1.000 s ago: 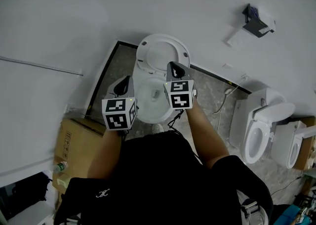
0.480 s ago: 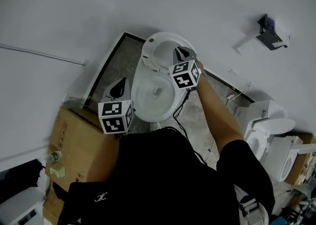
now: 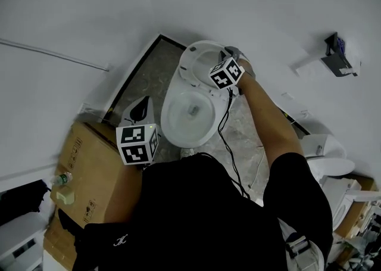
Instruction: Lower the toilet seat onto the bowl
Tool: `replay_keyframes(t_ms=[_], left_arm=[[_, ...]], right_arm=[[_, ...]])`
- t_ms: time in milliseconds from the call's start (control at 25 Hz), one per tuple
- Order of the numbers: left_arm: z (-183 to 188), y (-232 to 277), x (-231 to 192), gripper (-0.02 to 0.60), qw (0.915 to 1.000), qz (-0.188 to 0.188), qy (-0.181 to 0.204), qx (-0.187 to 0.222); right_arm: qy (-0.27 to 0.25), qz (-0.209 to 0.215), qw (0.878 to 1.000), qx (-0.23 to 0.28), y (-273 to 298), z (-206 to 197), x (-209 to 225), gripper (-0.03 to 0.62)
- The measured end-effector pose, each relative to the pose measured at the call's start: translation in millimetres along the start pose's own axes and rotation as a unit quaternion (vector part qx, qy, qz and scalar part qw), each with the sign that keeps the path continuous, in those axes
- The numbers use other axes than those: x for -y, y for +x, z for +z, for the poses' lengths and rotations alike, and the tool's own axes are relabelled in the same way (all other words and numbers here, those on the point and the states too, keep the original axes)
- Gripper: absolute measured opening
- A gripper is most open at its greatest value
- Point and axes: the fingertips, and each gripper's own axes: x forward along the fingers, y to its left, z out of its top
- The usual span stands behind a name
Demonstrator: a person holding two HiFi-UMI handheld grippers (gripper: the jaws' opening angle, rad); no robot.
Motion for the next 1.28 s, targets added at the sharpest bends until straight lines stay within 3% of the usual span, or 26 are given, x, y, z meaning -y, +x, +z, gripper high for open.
replay_keyframes(t_ms=[640,1280], left_arm=[[-11,-1,-21,0.009,0.9987,0.042,-0.015,-0.024],[-16,4,-21,0.008,0.9989,0.033,-0.01,-0.033]], right_arm=[[-0.04,0.009,0.997,-0.059,56,-23,2,0.078],[-0.075,-0.003,0.996,-0.054,53,-20,-3,0.066]])
